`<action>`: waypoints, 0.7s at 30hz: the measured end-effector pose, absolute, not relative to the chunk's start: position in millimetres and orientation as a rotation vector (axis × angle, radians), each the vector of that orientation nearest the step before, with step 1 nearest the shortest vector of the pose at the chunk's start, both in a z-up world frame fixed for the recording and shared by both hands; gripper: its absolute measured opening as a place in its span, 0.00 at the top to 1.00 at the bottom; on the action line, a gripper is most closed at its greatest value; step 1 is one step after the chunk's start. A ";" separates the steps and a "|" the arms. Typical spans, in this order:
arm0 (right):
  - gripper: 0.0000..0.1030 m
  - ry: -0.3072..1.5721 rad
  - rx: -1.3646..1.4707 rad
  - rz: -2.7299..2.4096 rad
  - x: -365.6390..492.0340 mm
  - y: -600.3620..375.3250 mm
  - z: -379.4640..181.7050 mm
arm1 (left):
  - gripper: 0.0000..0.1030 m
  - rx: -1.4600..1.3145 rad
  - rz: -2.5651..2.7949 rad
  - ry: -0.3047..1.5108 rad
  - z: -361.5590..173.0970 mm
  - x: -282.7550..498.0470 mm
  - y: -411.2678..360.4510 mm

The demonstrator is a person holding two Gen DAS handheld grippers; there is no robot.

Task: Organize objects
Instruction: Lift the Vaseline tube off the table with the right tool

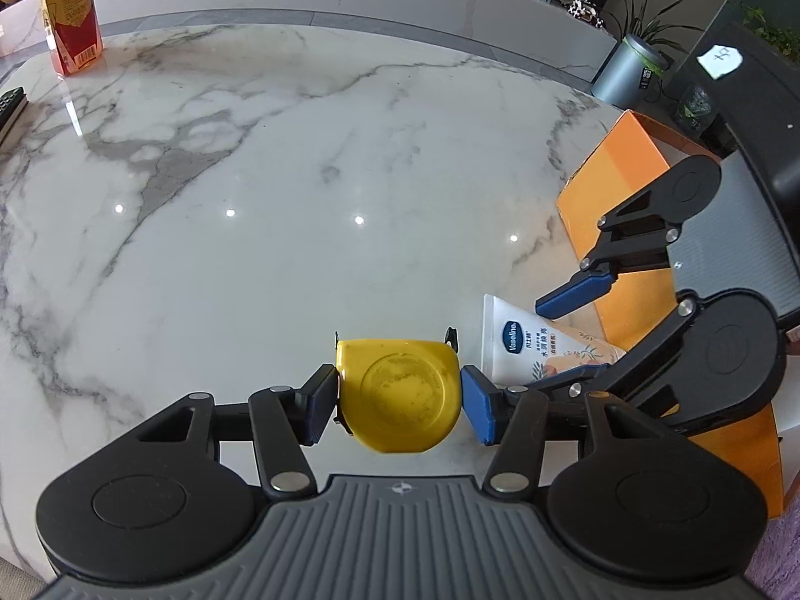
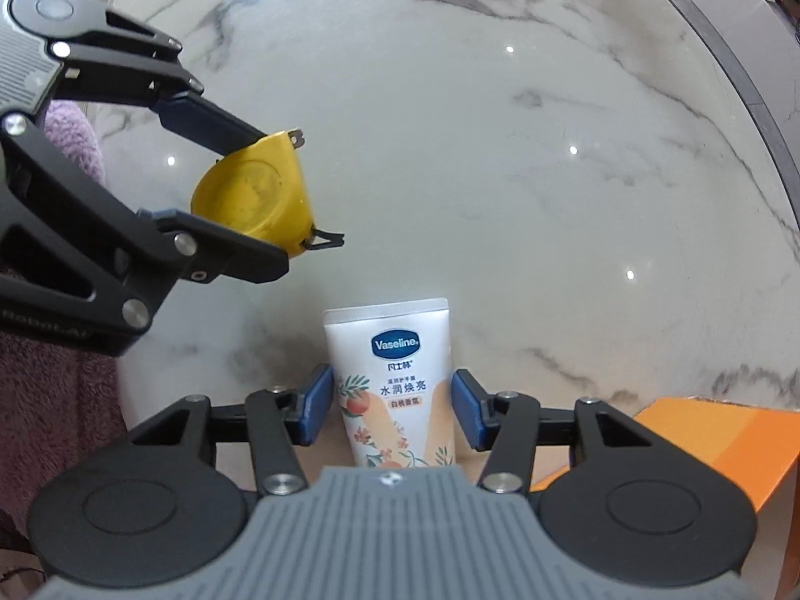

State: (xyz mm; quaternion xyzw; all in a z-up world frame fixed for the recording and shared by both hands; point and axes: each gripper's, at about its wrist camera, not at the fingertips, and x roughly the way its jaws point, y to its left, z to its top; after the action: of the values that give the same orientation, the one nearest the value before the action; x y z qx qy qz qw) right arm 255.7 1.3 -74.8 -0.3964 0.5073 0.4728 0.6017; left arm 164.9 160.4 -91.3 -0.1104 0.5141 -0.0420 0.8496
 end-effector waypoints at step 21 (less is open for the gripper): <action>0.80 1.062 -0.839 1.159 149.5 -59.8 -29.4 | 0.40 -0.233 -0.143 1.082 -66.1 135.1 136.9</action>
State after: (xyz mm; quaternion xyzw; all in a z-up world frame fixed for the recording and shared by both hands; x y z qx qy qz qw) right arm 149.5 -59.8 -29.4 -0.3661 0.4634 0.5057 0.6289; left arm 135.1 136.9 -66.1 -0.1105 0.5136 -0.0681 0.8482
